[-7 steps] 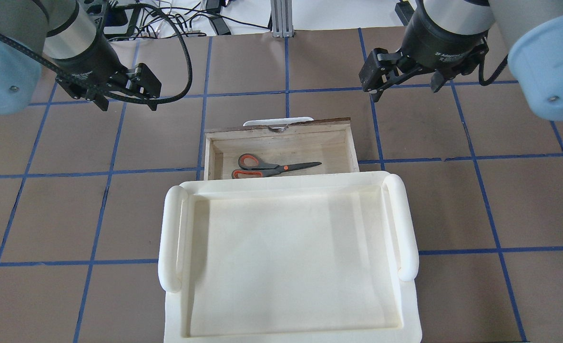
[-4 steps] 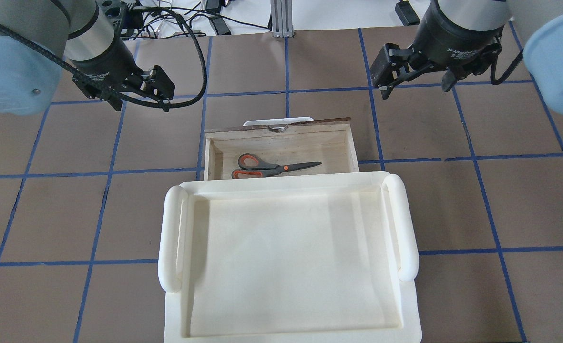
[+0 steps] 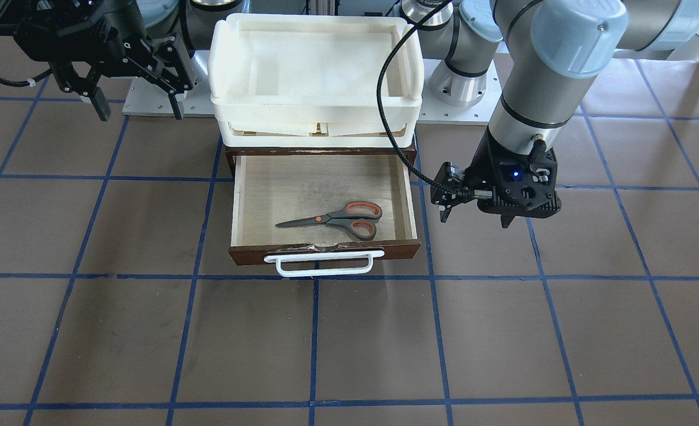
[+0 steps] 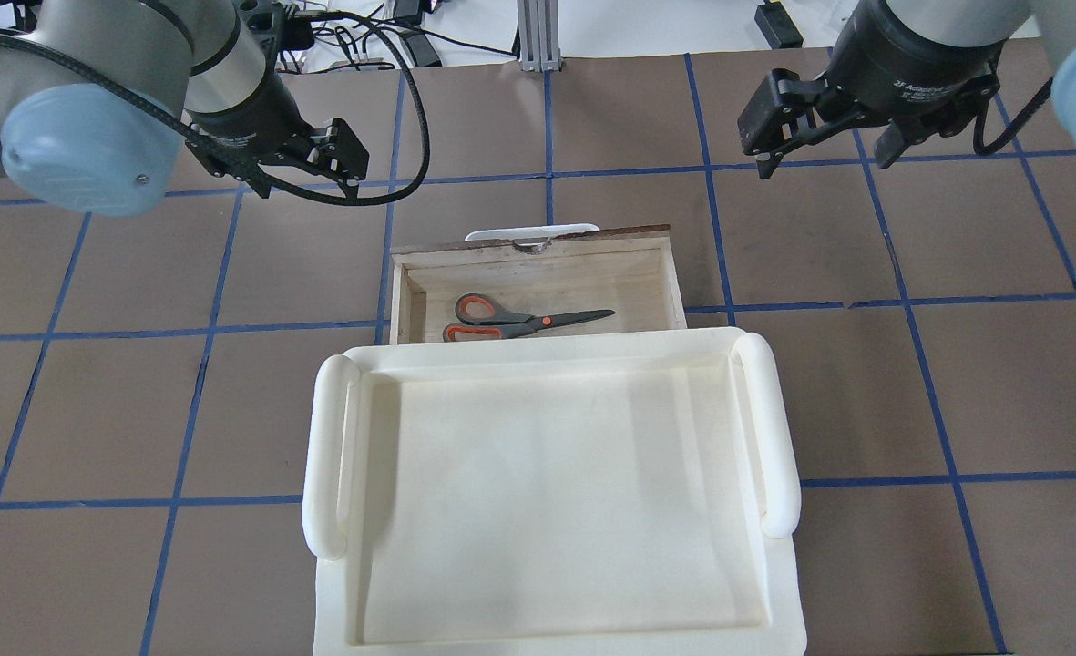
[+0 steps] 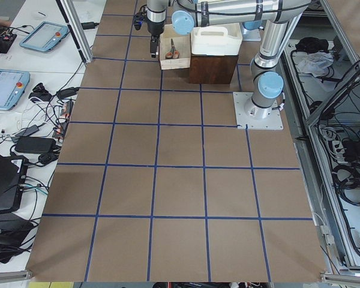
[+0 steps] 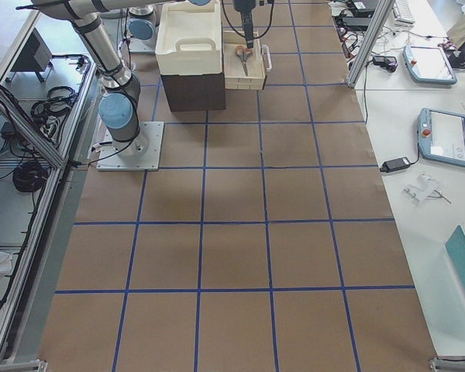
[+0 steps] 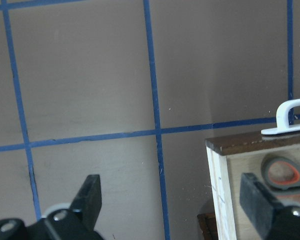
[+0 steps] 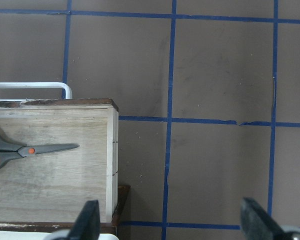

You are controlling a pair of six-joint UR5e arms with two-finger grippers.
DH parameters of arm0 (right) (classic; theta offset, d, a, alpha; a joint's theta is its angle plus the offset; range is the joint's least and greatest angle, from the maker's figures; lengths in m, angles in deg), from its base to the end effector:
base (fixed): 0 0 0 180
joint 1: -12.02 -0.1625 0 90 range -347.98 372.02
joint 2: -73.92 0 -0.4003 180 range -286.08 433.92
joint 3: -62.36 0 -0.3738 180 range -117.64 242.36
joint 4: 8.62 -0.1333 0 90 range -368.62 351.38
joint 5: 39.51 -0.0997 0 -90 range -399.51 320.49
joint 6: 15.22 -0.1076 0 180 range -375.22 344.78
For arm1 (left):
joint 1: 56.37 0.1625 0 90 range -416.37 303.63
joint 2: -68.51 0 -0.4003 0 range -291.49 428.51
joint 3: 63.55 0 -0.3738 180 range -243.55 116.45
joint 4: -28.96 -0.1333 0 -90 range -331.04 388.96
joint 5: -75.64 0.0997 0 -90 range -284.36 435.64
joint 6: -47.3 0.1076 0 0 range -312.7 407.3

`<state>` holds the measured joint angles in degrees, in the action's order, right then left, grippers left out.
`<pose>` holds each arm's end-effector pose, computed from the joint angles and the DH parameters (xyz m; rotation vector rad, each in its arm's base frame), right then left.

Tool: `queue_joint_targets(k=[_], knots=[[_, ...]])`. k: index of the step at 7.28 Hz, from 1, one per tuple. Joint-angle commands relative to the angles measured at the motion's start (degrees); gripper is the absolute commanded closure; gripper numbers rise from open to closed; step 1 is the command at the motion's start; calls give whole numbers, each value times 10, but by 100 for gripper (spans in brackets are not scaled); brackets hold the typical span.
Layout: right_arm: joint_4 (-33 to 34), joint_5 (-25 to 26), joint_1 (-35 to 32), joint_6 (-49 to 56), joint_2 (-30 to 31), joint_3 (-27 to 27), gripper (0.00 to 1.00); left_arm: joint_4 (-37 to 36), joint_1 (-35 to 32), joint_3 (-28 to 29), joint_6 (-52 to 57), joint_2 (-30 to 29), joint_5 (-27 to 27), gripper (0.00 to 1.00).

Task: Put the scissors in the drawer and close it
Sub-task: 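Swing the left gripper over to the drawer's white handle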

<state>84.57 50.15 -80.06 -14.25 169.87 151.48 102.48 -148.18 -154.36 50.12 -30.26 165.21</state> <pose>0.1501 -0.4414 0.5165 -0.0839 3.1209 -0.2736 -0.1511 -0.5370 0.4011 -0.1271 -3.1269 0.1888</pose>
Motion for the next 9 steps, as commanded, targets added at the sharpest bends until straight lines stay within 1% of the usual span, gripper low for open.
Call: queue_joint_targets(k=[1,2,4,5,7,9], knots=[[0,-1,1,2,0,1,0,-13,-36,41,-48,-45,2,0],[2,0,1,1,0,1,0,-26,-56,50,-81,-68,2,0],[1,0,1,1,0,1,0,-72,-78,51,-99,-113,4,0],[0,1,1,1,0,1,0,-114,-80,50,-125,-140,4,0],[-1,-2,1,1,0,2,0,-118,-116,51,-154,-181,24,0],[-1,-2,2,-5,0,2,0,-118,-129,69,-190,-215,20,0]])
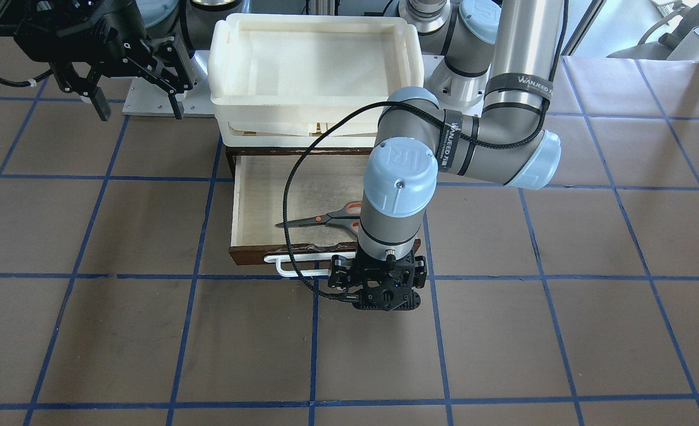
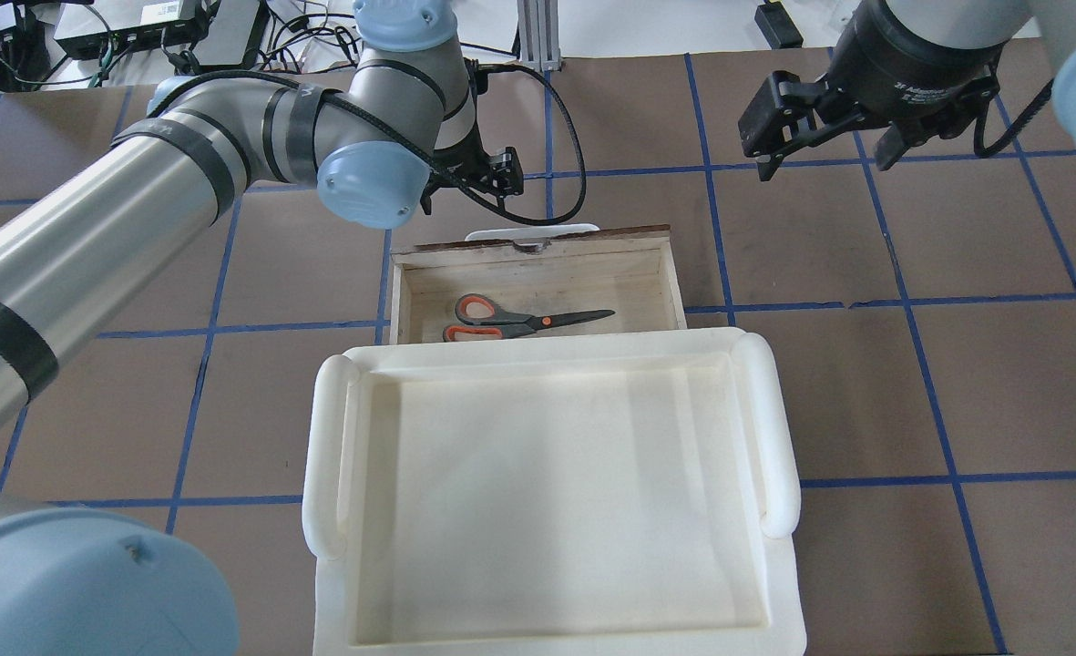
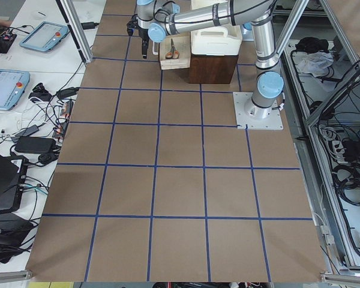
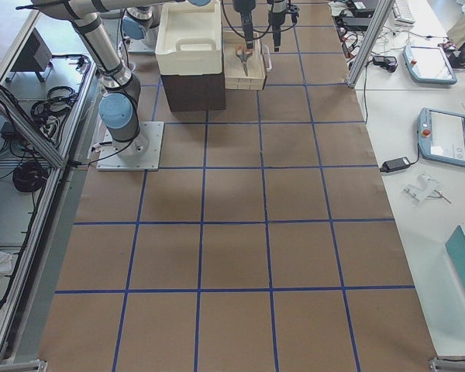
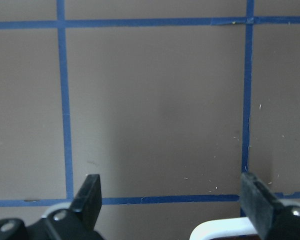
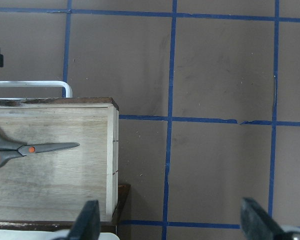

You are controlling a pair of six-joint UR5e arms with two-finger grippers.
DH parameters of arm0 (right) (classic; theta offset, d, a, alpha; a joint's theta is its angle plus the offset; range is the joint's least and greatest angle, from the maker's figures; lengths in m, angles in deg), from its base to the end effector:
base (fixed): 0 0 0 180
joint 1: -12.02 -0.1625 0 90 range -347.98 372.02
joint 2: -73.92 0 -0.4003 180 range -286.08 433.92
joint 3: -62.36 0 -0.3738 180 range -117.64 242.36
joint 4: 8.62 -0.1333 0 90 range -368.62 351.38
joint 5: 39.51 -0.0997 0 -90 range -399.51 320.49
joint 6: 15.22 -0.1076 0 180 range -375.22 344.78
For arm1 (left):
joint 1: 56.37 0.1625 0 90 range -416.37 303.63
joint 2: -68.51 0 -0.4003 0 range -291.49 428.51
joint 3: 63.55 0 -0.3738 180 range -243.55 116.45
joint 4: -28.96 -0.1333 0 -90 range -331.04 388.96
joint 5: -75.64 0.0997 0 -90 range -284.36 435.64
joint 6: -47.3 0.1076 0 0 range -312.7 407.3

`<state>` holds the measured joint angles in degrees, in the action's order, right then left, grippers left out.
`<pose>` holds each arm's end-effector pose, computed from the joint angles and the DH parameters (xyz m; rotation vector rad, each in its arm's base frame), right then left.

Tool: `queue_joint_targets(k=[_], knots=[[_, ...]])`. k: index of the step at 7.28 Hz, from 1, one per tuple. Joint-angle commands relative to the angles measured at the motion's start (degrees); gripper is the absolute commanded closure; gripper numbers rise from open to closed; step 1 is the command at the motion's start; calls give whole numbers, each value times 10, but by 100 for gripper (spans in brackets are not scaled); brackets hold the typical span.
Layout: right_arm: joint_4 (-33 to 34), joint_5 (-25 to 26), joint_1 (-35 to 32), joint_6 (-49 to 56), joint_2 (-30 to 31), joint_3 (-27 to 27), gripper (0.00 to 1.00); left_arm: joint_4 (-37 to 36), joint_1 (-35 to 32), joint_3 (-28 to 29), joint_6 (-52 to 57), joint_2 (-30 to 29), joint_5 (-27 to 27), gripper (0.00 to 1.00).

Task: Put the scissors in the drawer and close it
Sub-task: 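Swing the left gripper over to the drawer's white handle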

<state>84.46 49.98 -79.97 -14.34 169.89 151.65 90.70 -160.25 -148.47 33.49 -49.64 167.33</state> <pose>0.1497 -0.4412 0.5150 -0.0793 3.1187 -0.2662 -0.2803 -0.5918 0.2709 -0.0002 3.1311 -0.1488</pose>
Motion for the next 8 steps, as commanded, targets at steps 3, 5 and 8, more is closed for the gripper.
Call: queue_joint_targets(k=[3,5,8], knots=[[-13,-5,0,-8,1,1,0,43,-16,24,-47,-36,-5,0],[-15,0,0,-8,0,1,0,97,-16,43,-48,-35,-7,0],[-18,1,0,-8,1,1,0,121,-14,43,-56,-31,-20,0]])
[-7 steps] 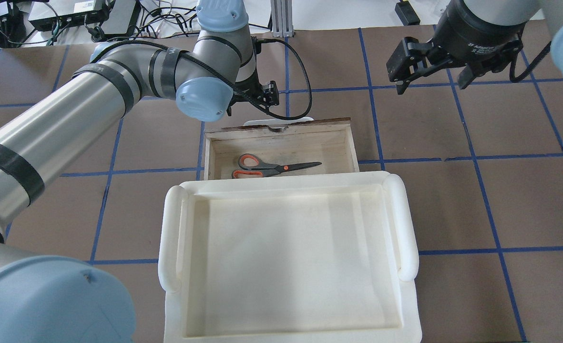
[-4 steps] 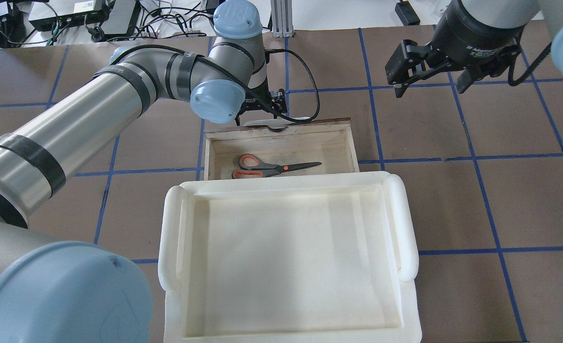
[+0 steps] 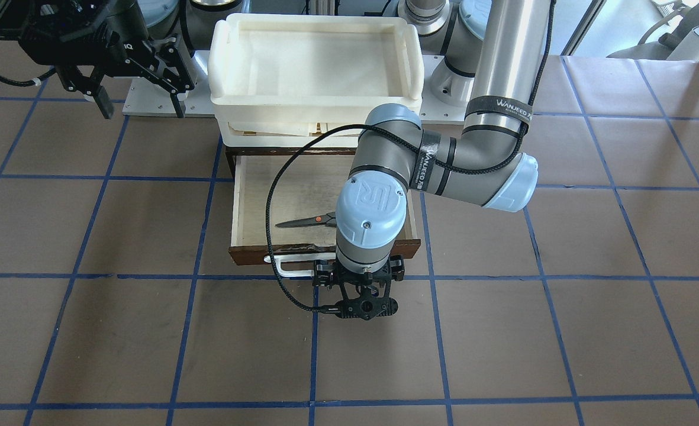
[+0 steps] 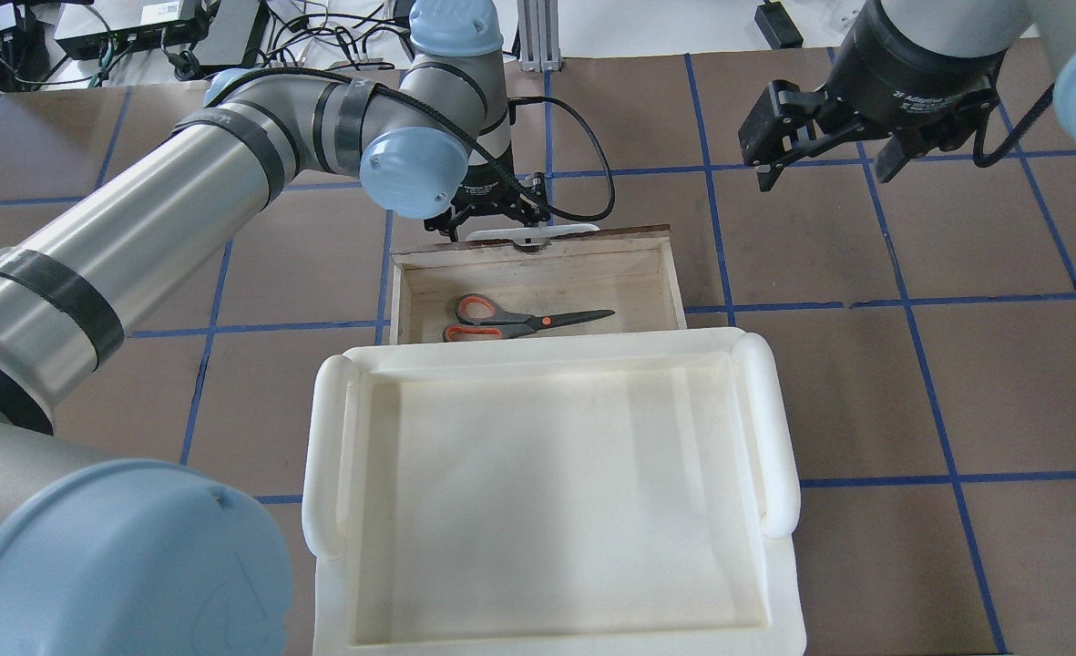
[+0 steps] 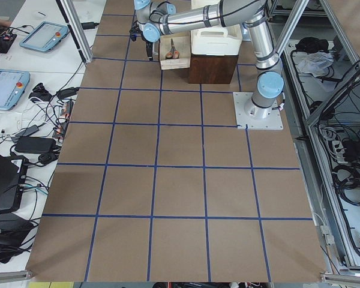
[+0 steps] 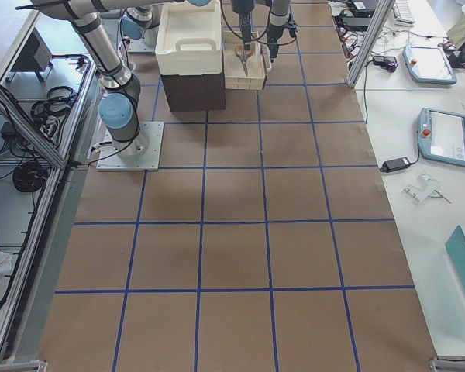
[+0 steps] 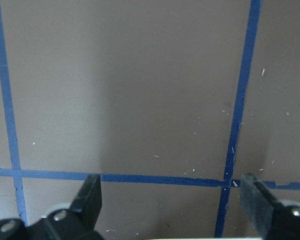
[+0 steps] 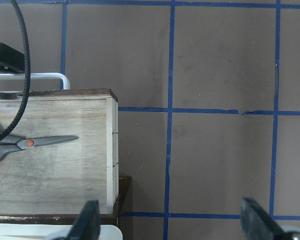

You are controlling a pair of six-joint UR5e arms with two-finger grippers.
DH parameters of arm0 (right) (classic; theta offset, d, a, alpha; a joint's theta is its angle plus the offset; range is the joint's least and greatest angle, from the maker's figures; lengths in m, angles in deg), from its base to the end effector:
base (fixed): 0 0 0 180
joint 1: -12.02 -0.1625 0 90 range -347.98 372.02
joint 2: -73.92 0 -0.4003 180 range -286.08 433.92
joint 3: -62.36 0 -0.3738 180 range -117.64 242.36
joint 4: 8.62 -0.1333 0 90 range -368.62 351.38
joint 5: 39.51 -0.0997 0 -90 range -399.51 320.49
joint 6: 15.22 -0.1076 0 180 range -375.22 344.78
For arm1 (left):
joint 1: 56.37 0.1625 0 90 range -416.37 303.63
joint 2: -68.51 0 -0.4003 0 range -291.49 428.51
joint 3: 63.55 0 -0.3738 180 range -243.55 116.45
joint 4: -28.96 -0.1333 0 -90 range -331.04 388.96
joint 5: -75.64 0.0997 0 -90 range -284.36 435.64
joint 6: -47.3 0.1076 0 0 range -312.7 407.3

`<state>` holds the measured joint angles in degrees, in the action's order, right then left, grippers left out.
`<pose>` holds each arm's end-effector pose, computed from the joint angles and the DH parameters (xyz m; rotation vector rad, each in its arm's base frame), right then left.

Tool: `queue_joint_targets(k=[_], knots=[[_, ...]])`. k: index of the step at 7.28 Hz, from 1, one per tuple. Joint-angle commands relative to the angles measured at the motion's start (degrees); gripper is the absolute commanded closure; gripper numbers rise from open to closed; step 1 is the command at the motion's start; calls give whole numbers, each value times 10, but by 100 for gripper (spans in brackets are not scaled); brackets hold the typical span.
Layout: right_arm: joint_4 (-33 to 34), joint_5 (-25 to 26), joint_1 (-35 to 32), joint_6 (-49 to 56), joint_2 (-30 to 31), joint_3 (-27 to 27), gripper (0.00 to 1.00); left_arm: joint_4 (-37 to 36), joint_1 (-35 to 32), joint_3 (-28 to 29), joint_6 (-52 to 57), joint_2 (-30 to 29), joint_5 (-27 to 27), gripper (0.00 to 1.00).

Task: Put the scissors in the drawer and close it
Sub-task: 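Swing the left gripper over to the drawer's white handle, then lower the left gripper onto the drawer front behind the handle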

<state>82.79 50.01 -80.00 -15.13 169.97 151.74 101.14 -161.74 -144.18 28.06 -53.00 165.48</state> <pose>0.1497 -0.4379 0.5115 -0.0584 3.1226 -0.2203 -0.3002 -0.5882 0.2481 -0.1055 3.1180 0.1136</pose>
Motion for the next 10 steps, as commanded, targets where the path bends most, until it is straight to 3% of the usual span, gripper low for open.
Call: queue_joint_targets(k=[1,10], knots=[[-23,1,-1,0,4,0,0,20,1,0,-3,11,-2,0],[-20,1,-1,4,4,0,0,74,1,0,-4,30,-19,0]])
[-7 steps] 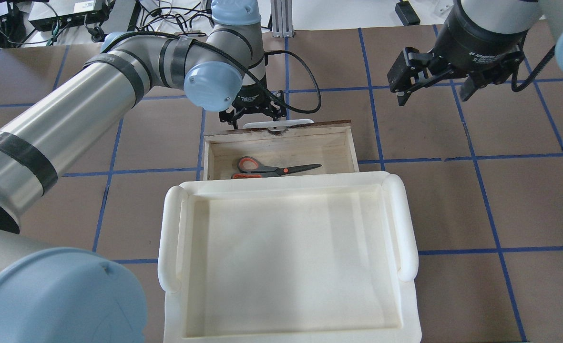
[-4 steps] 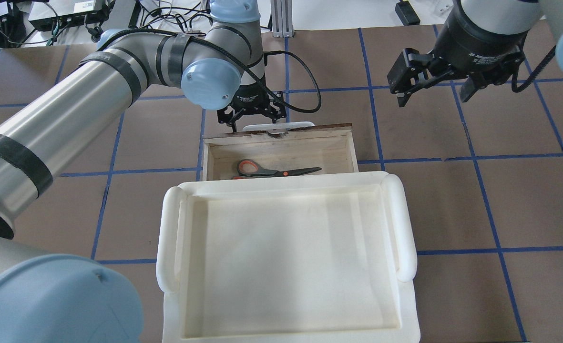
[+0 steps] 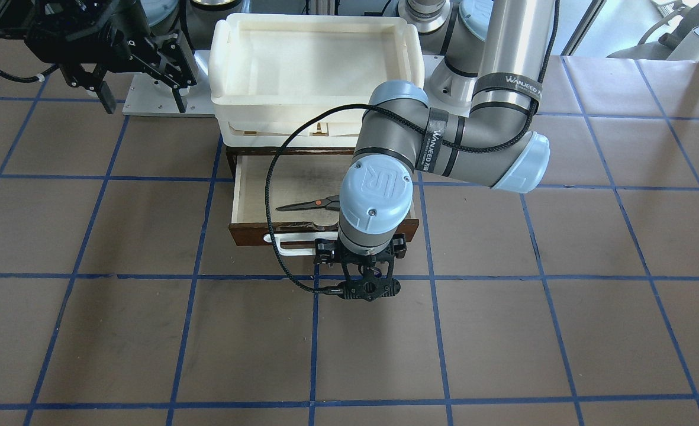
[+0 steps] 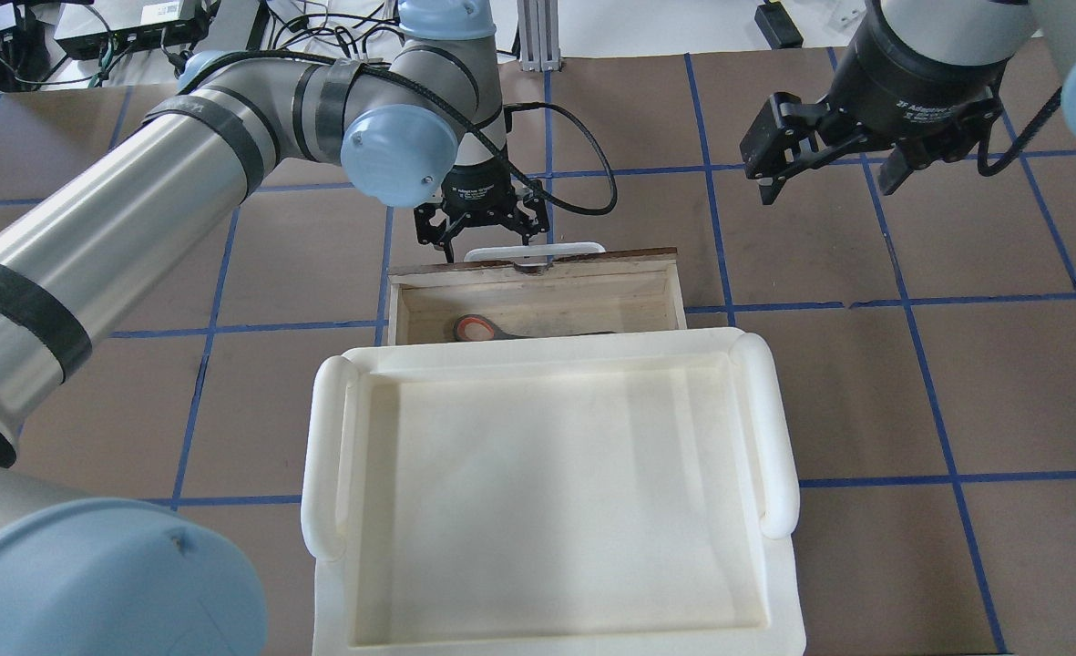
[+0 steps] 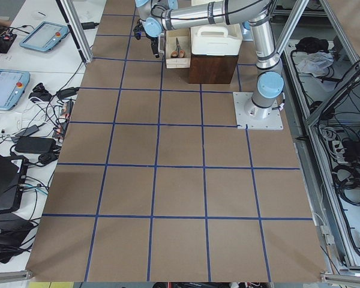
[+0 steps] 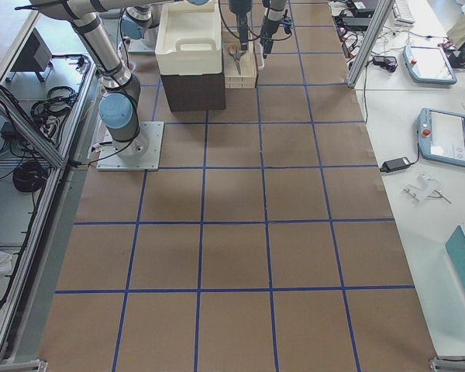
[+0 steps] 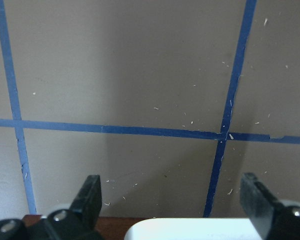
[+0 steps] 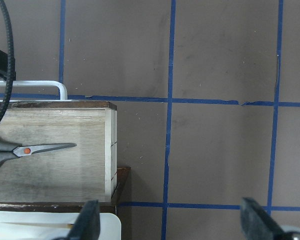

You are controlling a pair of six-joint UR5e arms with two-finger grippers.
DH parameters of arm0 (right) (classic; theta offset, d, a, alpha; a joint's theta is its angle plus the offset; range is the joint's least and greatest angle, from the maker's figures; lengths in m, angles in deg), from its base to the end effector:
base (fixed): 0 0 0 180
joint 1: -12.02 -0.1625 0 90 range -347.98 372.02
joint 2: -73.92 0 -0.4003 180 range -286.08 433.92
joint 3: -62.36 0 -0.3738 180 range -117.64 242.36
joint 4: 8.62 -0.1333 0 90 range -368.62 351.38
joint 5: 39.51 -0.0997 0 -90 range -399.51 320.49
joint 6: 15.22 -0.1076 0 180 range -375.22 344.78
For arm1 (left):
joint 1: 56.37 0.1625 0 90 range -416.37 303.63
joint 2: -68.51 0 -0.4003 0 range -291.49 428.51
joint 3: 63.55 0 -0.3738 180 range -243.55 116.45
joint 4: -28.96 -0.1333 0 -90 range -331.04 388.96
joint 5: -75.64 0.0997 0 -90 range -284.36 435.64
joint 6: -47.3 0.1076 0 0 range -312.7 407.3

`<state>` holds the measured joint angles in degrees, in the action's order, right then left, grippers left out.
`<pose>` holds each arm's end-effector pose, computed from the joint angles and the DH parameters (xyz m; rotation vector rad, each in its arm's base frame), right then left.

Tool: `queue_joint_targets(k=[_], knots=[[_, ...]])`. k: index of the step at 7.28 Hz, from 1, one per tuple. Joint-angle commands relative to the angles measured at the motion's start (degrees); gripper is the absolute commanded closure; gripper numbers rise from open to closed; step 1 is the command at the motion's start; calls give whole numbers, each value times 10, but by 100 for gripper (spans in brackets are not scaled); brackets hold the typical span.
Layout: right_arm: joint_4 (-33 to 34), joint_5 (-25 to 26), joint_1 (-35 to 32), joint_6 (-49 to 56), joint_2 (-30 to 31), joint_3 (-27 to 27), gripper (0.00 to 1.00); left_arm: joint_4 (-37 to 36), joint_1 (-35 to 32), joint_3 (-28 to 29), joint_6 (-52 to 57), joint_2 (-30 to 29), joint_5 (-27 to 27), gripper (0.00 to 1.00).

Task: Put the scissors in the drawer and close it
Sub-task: 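Lower the left gripper onto the drawer front behind the handle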

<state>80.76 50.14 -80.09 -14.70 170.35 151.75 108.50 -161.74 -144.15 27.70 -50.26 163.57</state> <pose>0.1500 -0.4320 0.5103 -0.0723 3.1282 -0.1753 -0.2985 -0.5684 0.2677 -0.1195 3.1171 0.2487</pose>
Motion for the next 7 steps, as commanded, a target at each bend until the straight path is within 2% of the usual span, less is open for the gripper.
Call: queue_joint_targets(k=[1,3,7], knots=[[-2,0,0,0,1,0,0,-7,2,3,1,3,-4,0],[-3,0,0,0,0,0,0,-14,0,6,-51,-7,-6,0],[-3,0,0,1,0,0,0,4,-6,3,-76,-2,-4,0]])
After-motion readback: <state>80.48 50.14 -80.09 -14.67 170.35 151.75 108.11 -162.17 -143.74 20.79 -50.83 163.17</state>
